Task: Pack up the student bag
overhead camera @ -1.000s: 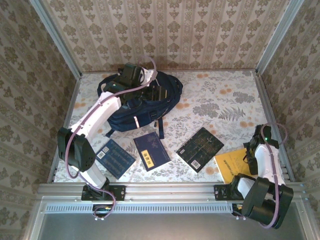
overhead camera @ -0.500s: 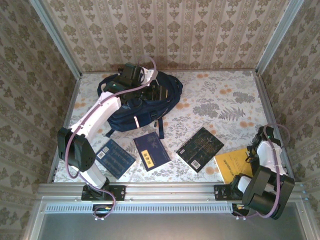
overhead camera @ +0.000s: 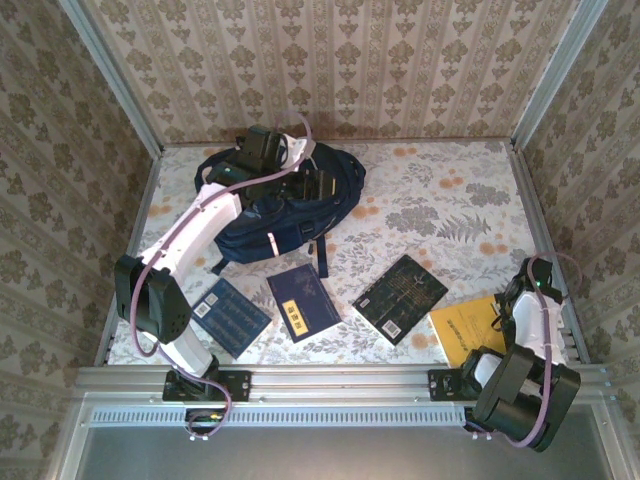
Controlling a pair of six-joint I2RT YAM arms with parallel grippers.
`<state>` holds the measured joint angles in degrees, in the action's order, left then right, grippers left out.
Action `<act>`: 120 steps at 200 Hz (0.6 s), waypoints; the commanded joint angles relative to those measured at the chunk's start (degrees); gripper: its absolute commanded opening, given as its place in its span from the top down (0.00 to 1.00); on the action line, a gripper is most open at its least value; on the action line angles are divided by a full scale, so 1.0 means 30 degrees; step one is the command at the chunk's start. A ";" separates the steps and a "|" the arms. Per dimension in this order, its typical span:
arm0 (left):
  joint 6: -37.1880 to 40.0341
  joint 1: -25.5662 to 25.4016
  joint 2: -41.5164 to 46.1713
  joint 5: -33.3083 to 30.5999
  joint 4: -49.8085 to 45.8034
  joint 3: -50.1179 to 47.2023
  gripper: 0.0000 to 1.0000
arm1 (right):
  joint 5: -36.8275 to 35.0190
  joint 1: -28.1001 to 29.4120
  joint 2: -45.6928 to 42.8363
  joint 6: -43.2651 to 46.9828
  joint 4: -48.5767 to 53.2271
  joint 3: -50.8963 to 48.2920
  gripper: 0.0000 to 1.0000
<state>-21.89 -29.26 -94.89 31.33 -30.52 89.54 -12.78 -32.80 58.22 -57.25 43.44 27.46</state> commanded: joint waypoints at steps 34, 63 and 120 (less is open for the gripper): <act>-0.0517 0.0318 -0.0155 0.0760 0.0506 -0.0308 0.32 | 0.3651 0.0034 0.1053 0.0570 -0.2206 -0.0258 0.00; -0.0650 0.0405 -0.0206 0.0968 0.0651 -0.0358 0.32 | 0.5963 0.0990 0.1130 0.1017 -0.5073 -0.0904 0.00; -0.0969 0.0703 -0.0361 0.1355 0.0946 -0.0482 0.31 | 0.8607 0.6271 0.5388 0.1371 -0.9475 0.1183 0.02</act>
<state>-23.86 -27.68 -94.91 33.69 -29.15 88.73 -0.03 -19.73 66.81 -53.71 23.49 29.80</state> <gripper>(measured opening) 0.686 0.990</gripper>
